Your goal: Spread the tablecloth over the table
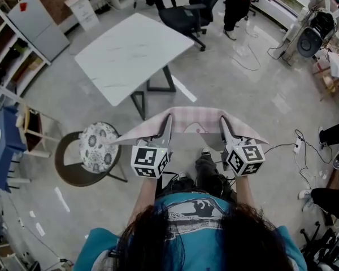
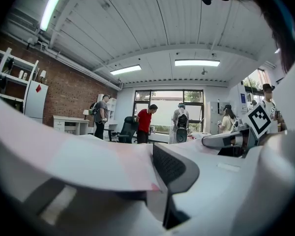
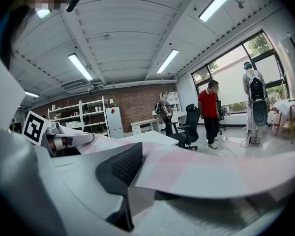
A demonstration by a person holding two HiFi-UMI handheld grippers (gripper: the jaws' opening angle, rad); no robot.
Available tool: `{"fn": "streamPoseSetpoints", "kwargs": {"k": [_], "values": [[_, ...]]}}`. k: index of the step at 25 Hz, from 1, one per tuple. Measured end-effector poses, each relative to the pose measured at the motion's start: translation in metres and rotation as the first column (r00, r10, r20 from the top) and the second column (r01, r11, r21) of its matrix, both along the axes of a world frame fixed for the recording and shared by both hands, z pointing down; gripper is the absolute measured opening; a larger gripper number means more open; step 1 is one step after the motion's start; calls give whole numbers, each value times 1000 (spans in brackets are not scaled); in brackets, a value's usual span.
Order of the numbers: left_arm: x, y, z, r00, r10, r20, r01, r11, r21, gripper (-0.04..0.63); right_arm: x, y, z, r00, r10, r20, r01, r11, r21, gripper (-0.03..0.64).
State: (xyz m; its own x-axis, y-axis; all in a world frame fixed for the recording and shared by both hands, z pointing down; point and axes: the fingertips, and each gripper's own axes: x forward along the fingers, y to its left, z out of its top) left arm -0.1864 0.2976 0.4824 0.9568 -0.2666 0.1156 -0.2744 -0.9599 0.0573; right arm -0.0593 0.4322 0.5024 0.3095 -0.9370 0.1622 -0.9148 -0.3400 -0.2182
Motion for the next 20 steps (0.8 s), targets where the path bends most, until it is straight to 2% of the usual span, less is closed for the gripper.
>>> {"fn": "streamPoseSetpoints", "kwargs": {"k": [9, 20], "values": [[22, -27, 1, 999, -39, 0, 39, 999, -18, 61, 28, -32, 1, 999, -44, 8, 44, 999, -5, 69], [103, -83, 9, 988, -147, 39, 147, 989, -9, 58, 119, -101, 16, 986, -159, 45, 160, 987, -12, 72]]}}
